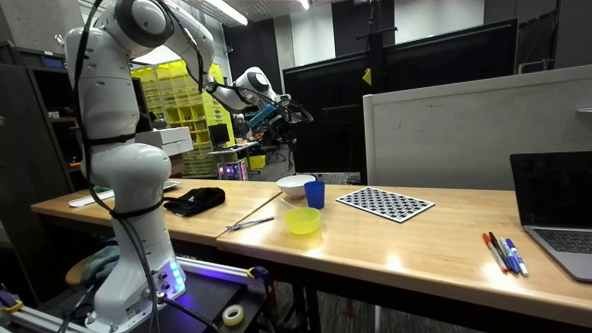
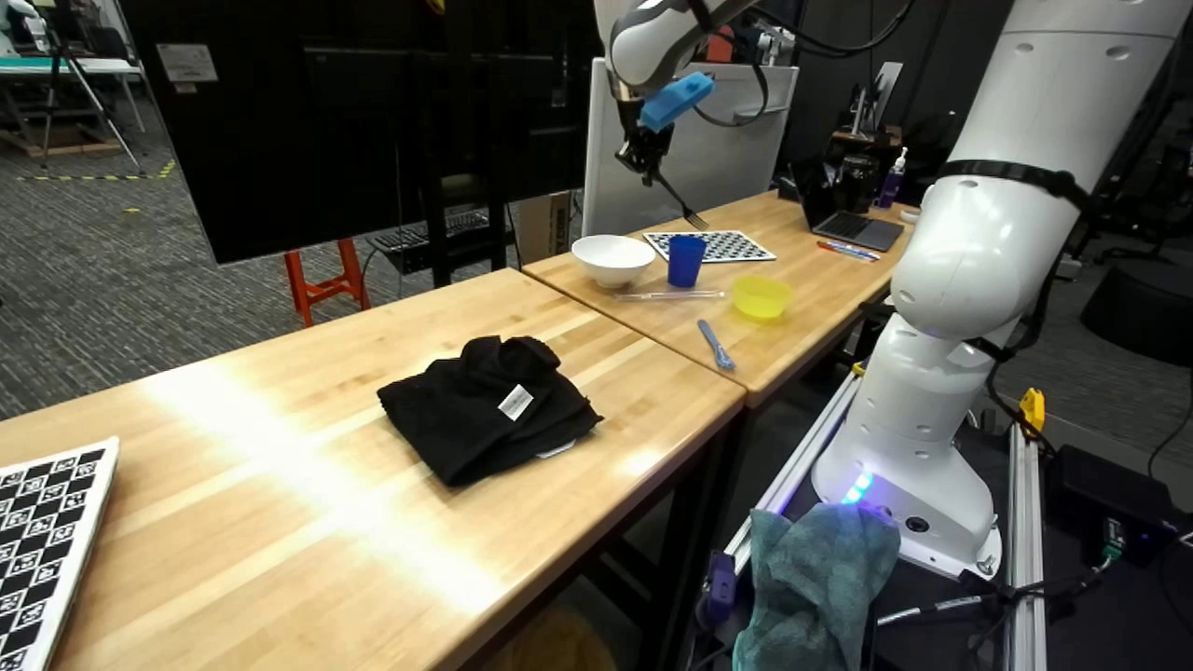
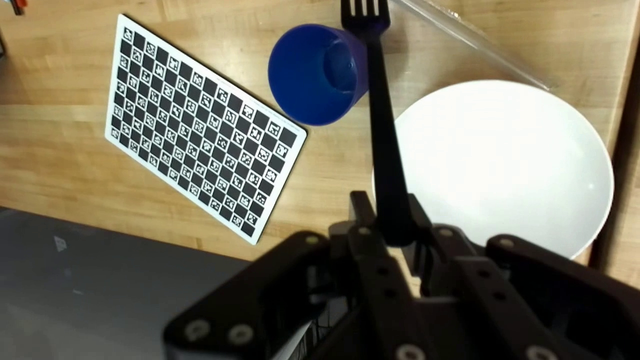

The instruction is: Put the black fork in the blue cup

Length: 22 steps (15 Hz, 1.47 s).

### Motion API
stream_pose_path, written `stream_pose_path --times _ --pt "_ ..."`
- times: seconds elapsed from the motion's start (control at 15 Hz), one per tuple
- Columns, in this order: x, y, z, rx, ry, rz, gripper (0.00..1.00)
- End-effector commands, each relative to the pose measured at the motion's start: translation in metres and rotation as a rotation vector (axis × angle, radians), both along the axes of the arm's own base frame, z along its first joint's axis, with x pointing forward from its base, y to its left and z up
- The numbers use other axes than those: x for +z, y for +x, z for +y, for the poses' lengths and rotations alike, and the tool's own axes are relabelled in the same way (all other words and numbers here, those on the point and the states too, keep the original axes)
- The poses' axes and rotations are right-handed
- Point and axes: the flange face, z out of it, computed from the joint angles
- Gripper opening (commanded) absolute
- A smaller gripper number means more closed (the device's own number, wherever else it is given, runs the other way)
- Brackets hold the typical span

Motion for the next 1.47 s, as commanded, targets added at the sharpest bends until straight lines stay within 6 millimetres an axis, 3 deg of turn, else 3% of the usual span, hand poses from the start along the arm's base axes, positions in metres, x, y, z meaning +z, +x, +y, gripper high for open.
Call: stream_pose_path --times 0.0,0.47,0.8,1.07,1.4 --pt "0.005 0.01 -0.016 0.036 -0.038 -0.059 0.04" --pt "0.001 0.002 -0.075 0.081 -0.063 -0.12 0.04" --pt "-0.011 -0.007 -0.097 0.078 -0.048 -0.116 0.04" --pt "-0.012 -0.009 -0.101 0.069 -0.05 -0.108 0.04" --pt "-0.016 0.004 -0.095 0.085 -0.05 -0.119 0.04"
